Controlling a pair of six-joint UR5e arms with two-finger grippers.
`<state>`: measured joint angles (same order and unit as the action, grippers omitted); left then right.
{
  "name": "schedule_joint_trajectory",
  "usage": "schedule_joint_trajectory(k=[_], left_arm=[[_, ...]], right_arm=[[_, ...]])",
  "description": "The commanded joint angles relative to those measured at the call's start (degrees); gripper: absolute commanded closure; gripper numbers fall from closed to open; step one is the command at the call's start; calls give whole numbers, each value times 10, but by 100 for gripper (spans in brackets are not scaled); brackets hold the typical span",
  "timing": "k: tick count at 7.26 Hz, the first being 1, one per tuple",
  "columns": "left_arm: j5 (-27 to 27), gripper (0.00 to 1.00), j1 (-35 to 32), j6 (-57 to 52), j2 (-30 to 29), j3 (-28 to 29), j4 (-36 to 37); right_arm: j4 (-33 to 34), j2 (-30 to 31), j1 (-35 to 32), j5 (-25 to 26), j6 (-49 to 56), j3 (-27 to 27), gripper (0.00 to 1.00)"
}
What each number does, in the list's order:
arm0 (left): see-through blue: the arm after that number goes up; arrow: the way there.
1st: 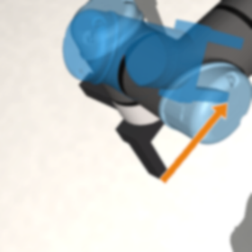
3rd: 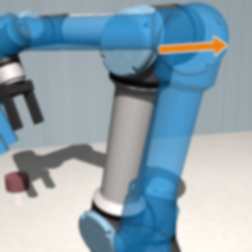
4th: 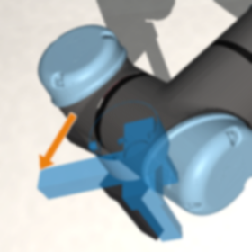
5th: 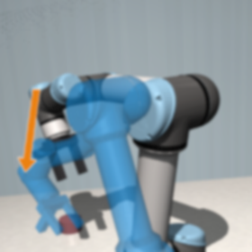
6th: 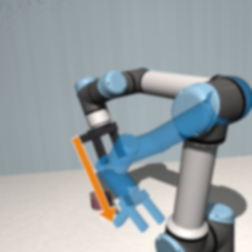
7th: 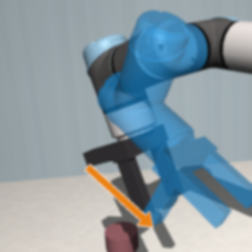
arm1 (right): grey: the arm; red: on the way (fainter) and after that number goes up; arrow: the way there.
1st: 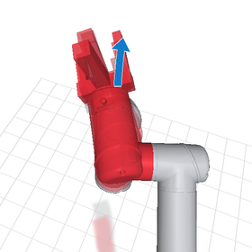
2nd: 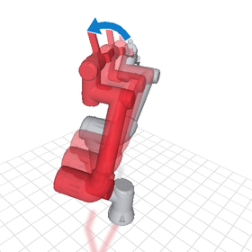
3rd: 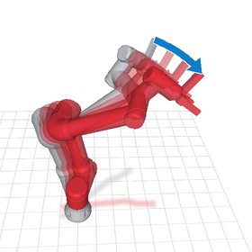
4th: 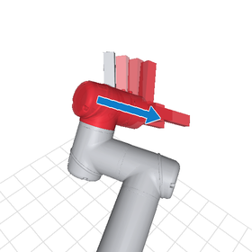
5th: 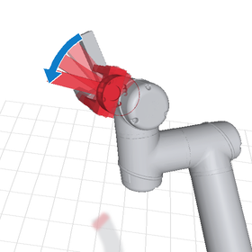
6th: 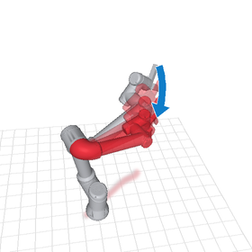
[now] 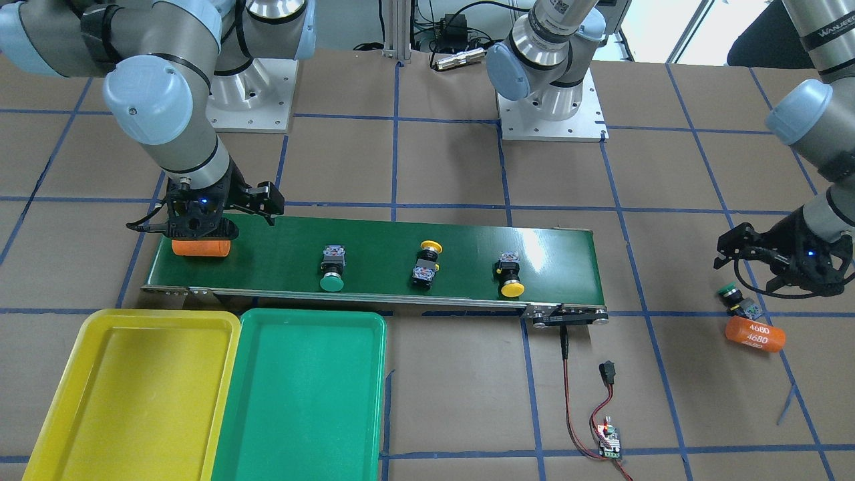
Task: Sort buttons by color to trays
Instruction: 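Return the left gripper to the pile and grasp a green button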
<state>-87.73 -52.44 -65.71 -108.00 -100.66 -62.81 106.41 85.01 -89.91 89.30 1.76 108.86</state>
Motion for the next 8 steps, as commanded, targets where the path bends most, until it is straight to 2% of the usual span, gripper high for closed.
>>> schedule_joint_trajectory(k=[1,3,4,5,6,8], left_arm=[[-1,0,23,-41,-45,-8,76],[-2,0,51,-156,-60,-16,82],[-2,0,54,-150,-63,-16,81],[-7,0,52,-51,-63,-18,75],[-22,0,52,98,-69,-19,79],[-23,0,51,277,-88,-10,82]], right_arm=[[32,-1,0,1,0,20,0],[61,0,0,-2,0,44,0],[62,-1,1,-8,-1,43,0],[65,0,2,-8,-1,43,0],[65,0,1,-7,-1,43,0],[67,0,1,-8,-2,44,0]])
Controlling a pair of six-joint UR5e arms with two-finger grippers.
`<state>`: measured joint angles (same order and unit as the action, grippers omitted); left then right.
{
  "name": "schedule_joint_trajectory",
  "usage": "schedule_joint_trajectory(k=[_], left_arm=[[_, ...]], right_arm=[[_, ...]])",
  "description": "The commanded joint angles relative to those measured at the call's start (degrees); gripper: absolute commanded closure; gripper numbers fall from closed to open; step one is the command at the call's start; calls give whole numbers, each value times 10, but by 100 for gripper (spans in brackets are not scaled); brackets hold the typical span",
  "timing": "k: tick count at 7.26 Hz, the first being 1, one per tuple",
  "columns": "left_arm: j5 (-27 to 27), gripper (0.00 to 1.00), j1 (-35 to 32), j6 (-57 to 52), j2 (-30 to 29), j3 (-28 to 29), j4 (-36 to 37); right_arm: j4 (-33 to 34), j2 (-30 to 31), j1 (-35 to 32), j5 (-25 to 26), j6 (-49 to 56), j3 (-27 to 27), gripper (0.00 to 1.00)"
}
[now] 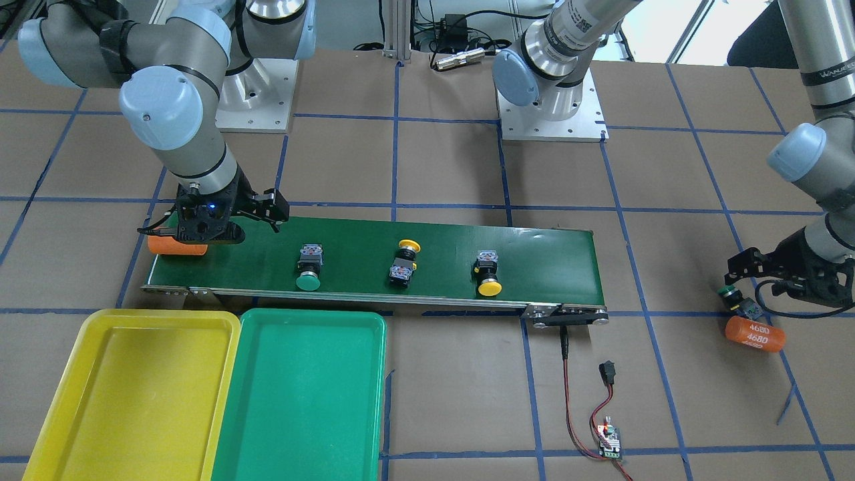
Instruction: Sort buttons by color to trays
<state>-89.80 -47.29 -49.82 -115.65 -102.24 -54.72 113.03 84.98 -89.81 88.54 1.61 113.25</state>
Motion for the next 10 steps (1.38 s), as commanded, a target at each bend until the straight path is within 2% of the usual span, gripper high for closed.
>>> schedule_joint_trajectory(k=[1,3,4,5,6,7,9,10], left_arm=[[-2,0,-7,147,-25,13,4],[-5,0,-25,156,-32,12,3],[-5,28,-26,156,-40,17,3],[-5,47,-27,155,-41,17,3],[-9,78,-28,154,-39,18,3],[-11,100,-31,153,-23,18,-2],[-11,100,-35,152,5,16,-19],[-12,100,-39,157,39,10,-65]], right_arm=[[1,0,0,0,0,0,0],[1,0,0,0,1,0,0],[1,0,0,0,0,1,0],[1,0,0,0,0,1,0],[2,0,0,0,0,1,0],[12,0,-1,0,-2,1,0],[31,-7,-3,-2,-20,1,0],[32,-8,-4,-3,-26,2,0]])
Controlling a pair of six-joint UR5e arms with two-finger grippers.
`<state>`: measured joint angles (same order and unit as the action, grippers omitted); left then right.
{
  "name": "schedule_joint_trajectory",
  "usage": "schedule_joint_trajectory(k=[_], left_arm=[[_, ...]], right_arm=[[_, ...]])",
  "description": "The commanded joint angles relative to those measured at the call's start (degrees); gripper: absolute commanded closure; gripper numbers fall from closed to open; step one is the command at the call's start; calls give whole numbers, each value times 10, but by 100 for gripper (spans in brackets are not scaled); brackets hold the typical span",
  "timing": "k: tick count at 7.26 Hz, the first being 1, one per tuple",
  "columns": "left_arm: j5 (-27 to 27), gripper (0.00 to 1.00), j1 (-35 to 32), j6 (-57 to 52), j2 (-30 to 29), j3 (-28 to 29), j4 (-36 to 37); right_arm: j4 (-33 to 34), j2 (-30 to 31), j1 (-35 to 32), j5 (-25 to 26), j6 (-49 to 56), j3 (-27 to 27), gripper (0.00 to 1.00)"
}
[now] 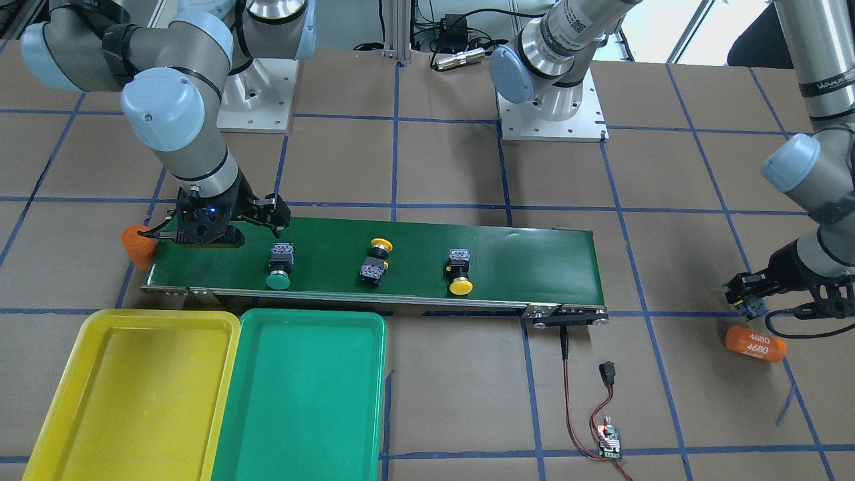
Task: Sort buttons by color to trays
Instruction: 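Lift the green button toward the green tray with right while left places its button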
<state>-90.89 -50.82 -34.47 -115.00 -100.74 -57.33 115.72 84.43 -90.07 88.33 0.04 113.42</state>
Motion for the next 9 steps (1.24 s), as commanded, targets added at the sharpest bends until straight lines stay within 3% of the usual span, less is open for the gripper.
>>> schedule_joint_trajectory(k=[1,2,4,5,6,8,9], left_arm=[[-3,100,-36,43,68,-8,-75],[-3,100,-79,123,92,5,-130],[9,100,-185,213,111,20,-149],[46,100,-236,214,121,6,-160],[43,100,-300,215,126,-3,-159],[46,100,-380,219,122,-26,-151],[46,100,-388,214,116,-50,-124]], right_arm=[[9,-3,-1,-1,-10,0,0],[10,-6,-2,-2,-10,2,0],[21,-23,-2,0,-6,3,1],[22,-29,-2,-1,-9,4,6],[22,-30,-2,-2,-8,10,14],[22,-40,-2,-1,-3,14,38],[22,-42,-1,0,-1,13,57]])
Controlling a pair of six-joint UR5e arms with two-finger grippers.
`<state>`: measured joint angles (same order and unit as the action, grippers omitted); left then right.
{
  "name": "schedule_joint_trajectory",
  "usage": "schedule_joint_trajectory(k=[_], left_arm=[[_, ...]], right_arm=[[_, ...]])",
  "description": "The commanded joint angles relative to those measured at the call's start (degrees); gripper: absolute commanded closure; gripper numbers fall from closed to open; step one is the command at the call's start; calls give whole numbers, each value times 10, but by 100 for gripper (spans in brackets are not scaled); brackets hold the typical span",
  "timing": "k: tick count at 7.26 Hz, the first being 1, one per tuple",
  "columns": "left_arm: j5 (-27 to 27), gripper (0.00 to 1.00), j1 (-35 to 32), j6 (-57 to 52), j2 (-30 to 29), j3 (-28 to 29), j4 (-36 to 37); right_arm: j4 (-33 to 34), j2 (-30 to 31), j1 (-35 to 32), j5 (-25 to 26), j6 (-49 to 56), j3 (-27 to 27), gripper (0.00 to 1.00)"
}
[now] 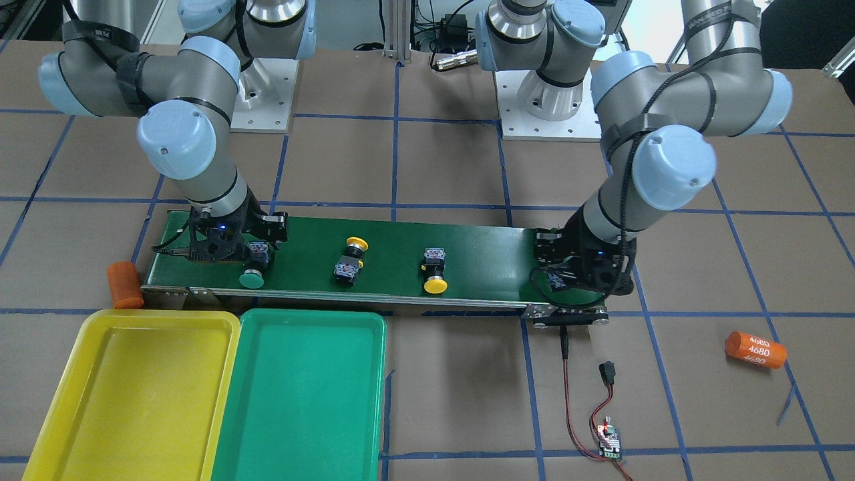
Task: Sort buttons by color to trays
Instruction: 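Lift the green button toward the green tray with right while left places its button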
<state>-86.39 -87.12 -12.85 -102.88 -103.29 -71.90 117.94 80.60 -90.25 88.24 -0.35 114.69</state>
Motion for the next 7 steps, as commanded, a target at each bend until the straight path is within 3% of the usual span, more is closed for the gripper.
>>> schedule_joint_trajectory(k=[1,2,3,5,6,7], left_arm=[[0,100,-26,-2,-15,-37,61],[0,69,-28,-2,-16,-45,66],[0,4,-32,-2,-7,-54,66],[-1,0,-17,-7,17,-21,56],[-21,0,30,-19,27,32,-16],[-25,0,112,-70,7,71,-41]], right_arm=[[0,-4,1,1,10,-3,81],[3,-4,2,3,15,-9,94],[4,-7,2,3,16,-39,100],[3,-74,1,3,15,-132,100],[16,-121,-1,1,14,-192,100],[18,-159,-15,2,11,-238,100]])
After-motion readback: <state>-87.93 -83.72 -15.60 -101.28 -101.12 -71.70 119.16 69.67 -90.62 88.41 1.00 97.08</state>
